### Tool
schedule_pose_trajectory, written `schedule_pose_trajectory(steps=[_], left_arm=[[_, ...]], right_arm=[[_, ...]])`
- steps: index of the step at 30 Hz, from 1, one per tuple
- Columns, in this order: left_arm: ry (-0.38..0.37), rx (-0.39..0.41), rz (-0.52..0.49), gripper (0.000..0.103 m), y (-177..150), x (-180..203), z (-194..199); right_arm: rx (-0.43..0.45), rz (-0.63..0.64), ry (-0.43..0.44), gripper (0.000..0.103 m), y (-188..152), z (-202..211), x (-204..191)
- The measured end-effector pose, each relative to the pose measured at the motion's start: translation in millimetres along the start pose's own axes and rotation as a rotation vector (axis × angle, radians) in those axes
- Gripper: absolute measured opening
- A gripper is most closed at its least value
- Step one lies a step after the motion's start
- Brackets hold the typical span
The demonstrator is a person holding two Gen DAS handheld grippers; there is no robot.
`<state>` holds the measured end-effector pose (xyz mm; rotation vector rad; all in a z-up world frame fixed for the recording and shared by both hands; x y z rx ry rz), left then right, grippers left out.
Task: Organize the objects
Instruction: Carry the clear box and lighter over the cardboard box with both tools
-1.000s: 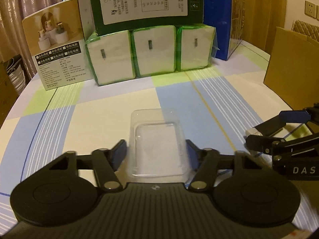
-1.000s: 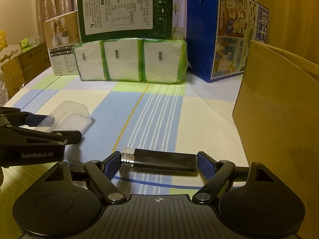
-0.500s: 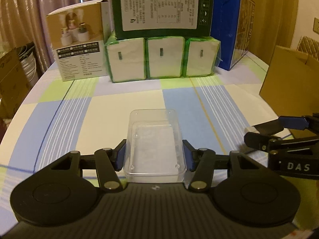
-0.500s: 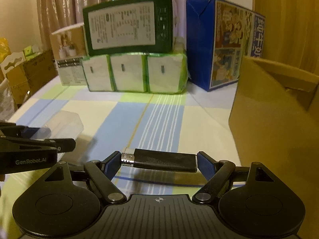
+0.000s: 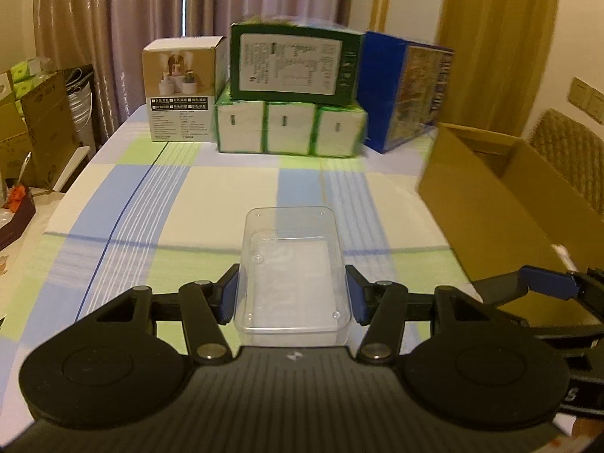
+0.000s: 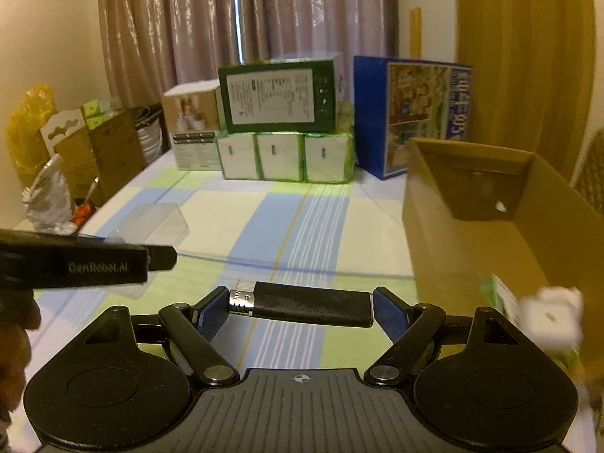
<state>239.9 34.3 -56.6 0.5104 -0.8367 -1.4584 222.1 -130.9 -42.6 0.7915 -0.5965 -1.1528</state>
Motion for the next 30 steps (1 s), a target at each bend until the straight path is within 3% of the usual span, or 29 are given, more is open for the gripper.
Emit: schedule_pose_trajectory(steps=[6,14,22,30], left_arm=[[-0.037,-0.007,0.018,0.051,-30,43,63],[-0.064,-0.003,-0.042,0.051,-60,100,119],[-0.13,-0.026,-0.057,0.051,-77,154,136],[-0.181,-0.051,-0.108,0.051,-83,200,133]], right_arm=[[-0.002,-0.023,-0.012,0.079,-18,75,20],[0.005,-0.053,-0.074,0.079,-35,147,64],[0.035,-0.074,-0.144,0.079,-46,188,116],[0.039,-0.122,-0.202,0.079,-53,203,157]])
Point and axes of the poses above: each gripper's, at about its wrist camera, not at the fingertips, and z roughly against the way its jaws point, x to its right, y to its top, the point moved 6 cm from there along -z, roughly the way its jaws point, and after that the axes turned 9 degrees about -y, right-handed, at the moved point
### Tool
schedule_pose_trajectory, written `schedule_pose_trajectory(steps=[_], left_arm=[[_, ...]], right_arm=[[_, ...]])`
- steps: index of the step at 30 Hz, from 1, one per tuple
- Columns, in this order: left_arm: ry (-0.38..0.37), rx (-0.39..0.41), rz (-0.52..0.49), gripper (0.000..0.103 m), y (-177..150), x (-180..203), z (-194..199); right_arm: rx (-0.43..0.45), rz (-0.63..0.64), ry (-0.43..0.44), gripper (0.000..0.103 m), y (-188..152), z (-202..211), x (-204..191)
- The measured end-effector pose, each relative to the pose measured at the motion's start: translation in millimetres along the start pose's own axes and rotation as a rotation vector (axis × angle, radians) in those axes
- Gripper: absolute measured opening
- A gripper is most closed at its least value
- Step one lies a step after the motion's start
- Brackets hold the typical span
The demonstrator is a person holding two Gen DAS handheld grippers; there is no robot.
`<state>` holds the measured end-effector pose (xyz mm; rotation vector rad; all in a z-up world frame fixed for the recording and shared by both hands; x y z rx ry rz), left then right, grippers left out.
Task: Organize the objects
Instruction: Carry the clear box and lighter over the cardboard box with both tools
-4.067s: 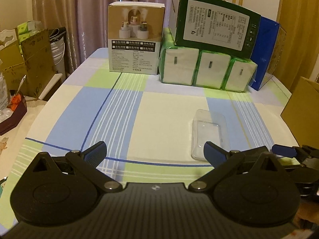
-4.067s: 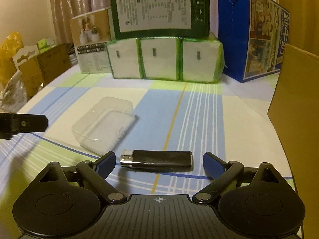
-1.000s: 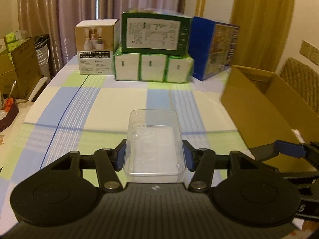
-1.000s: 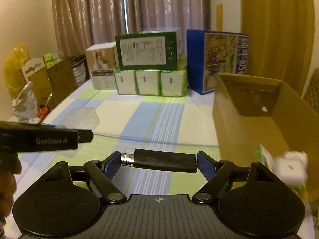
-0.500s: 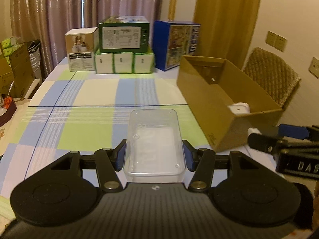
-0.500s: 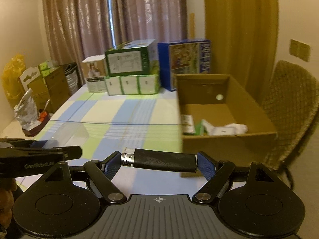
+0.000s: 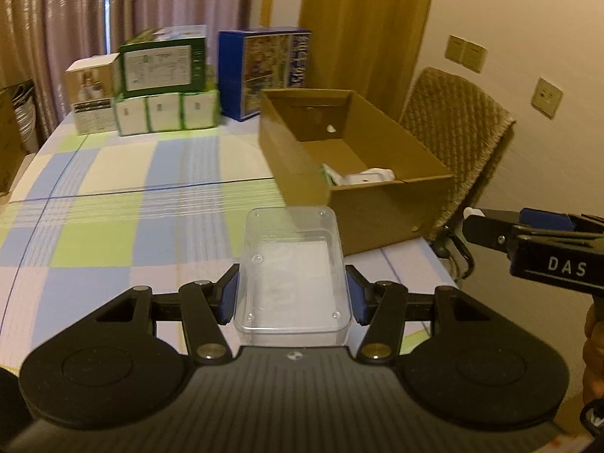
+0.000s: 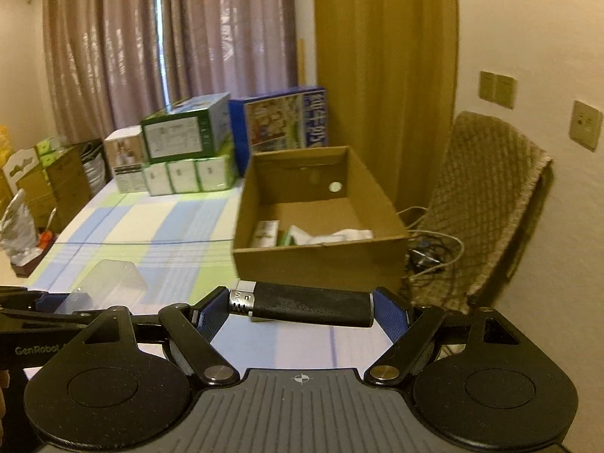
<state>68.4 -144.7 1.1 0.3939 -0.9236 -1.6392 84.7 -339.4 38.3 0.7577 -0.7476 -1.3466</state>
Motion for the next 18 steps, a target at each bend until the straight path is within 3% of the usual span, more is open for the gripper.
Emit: schedule_pose_trajectory(steps=[18], left_arm=[[-0.038,-0.016,-0.042,0.051,13,33,-24]], right_arm=[[-0.01,-0.03,-0.036,0.079,4,-10,31]])
Point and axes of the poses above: each gripper's, at about its wrist camera, not at the fingertips, and z roughly against the way its jaws point, x to its right, y to its top, the point moved 6 cm from there along -z, roughly the way its jaws point, and after that the axes turned 9 degrees about -y, right-handed, at the moved point
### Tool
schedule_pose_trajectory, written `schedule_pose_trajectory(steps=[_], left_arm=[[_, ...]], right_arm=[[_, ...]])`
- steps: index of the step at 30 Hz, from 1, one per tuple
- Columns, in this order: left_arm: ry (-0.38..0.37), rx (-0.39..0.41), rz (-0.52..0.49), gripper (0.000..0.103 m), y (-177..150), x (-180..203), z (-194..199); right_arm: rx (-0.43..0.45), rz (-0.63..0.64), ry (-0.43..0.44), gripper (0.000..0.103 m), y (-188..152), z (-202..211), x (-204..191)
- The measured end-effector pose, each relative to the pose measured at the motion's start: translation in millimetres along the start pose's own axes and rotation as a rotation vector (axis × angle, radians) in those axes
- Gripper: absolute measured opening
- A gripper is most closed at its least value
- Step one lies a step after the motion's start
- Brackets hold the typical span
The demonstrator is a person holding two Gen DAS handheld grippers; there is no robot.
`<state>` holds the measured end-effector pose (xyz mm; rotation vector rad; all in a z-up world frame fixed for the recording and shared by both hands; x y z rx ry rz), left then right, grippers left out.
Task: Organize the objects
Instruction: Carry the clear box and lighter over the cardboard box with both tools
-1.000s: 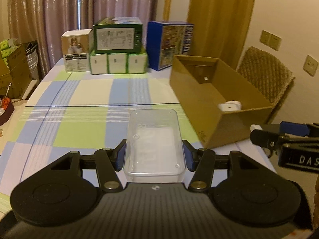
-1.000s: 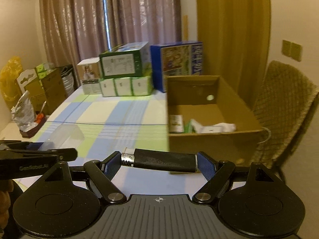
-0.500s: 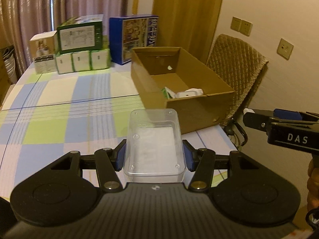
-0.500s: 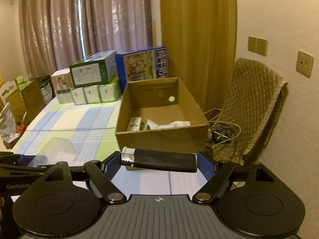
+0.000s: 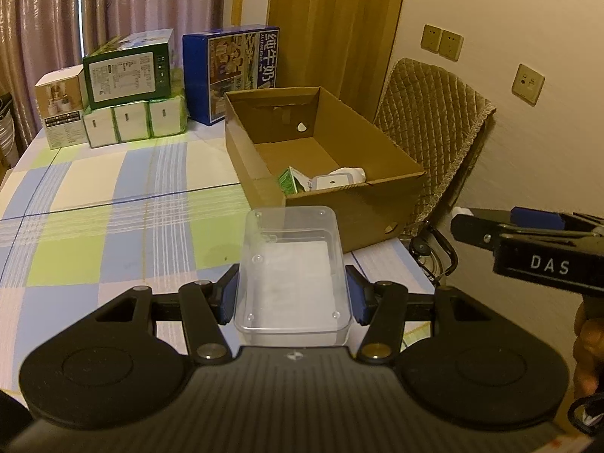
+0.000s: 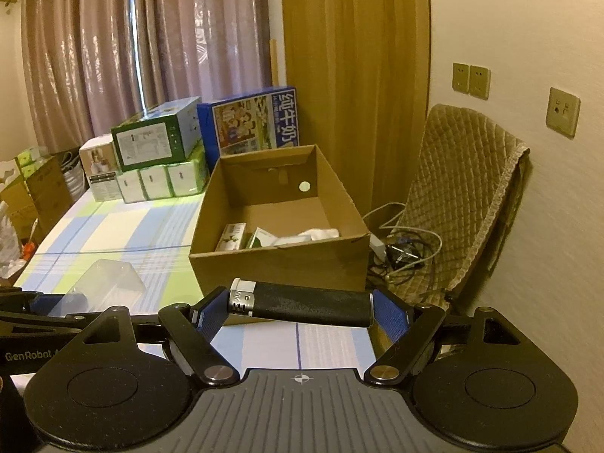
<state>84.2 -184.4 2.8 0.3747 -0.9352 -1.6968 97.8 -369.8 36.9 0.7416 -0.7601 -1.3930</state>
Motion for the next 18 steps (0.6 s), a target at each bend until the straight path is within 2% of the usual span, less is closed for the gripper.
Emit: schedule_pose_trajectory(steps=[7,18], left_arm=[[0.003,0.012,-0.005,0.051,24,-1,-16],[0.012,0.031,0.008,0.051,84,-14,-51]], right_arm=[[0.015,0.021,0.002,0.079,22,-17,2],[0.028,0.029,0.021,0.079,71,-64,3]])
Point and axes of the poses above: each gripper's, at about its wrist camera, not at the fingertips, and z roughly against the way its jaws point, x to its right, y to its top, the point moved 6 cm from there along -z, roughly the way its jaws point, and after that the axes turned 9 degrees about -y, right-handed, at the moved point
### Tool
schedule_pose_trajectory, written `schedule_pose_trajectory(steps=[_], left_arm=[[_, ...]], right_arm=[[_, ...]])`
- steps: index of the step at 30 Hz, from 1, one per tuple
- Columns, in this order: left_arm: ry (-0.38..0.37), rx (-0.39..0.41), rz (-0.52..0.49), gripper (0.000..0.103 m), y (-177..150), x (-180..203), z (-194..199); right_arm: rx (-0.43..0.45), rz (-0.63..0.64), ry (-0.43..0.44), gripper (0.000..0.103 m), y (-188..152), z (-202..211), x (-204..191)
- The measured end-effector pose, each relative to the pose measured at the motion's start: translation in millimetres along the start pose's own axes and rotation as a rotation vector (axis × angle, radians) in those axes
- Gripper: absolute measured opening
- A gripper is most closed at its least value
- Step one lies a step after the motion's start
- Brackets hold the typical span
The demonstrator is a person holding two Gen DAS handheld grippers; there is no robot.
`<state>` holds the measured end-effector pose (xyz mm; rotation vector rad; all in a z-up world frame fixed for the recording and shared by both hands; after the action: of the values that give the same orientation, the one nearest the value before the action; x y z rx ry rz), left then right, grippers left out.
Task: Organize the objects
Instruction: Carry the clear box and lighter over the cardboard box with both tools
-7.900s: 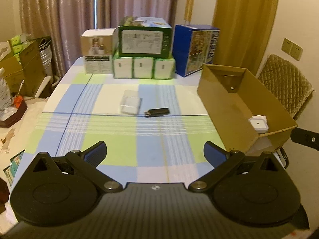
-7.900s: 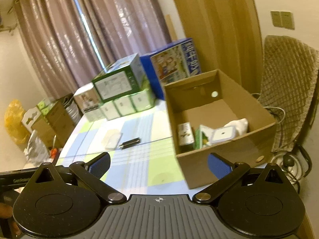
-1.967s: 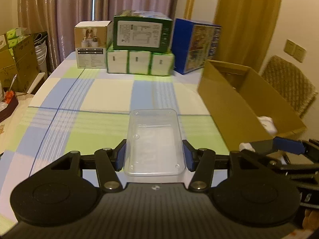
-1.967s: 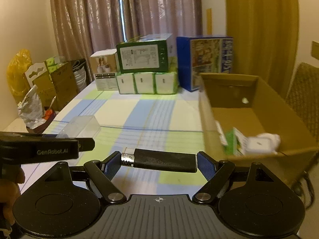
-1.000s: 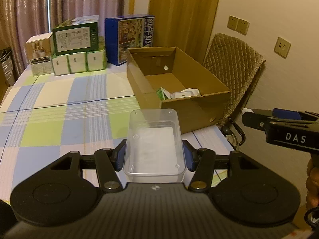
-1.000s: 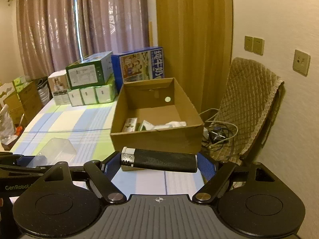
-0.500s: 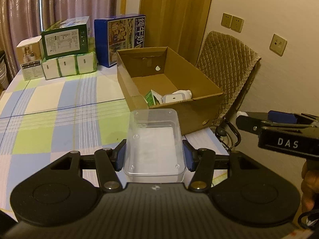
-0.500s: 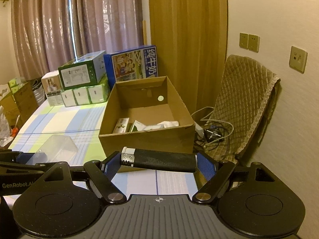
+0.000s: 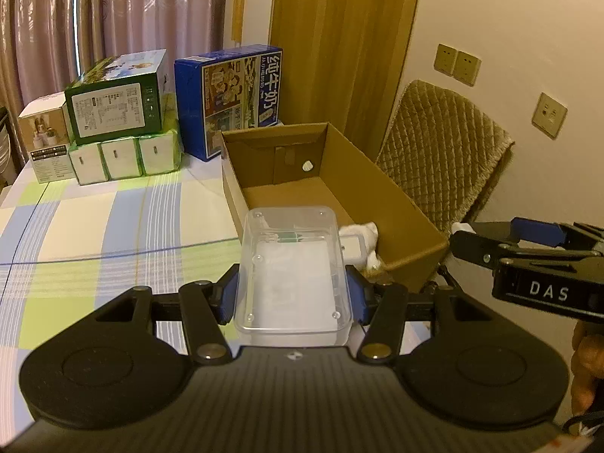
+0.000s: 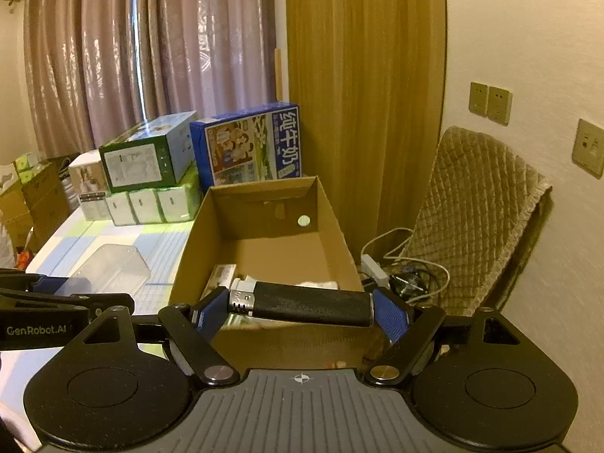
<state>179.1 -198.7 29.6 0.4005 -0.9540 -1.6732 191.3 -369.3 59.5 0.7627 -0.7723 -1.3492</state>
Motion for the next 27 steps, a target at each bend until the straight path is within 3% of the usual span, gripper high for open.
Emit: schedule_pose_trajectory(steps=[15,27], left_arm=[[-0.034,-0.06,0.003,0.051,36,-9,-57],[-0.035,-0.091,-0.025,0.051,86,-26,-115]], right_arm=[[-0.036,0.005,0.029,0.079,33,-56,0],[-0.053,0.003,0.007,0.079,63,-114,8]])
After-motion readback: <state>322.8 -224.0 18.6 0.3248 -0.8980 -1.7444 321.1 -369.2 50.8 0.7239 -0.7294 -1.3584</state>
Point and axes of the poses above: each gripper's, at about its wrist camera, not at the fingertips, and z roughly against the way its jaws point, x to its right, y to its top, the point moved 6 cm from there along -z, roughly the way its jaws point, and after that the axes turned 9 degrees about -y, right-handed, at the moved point
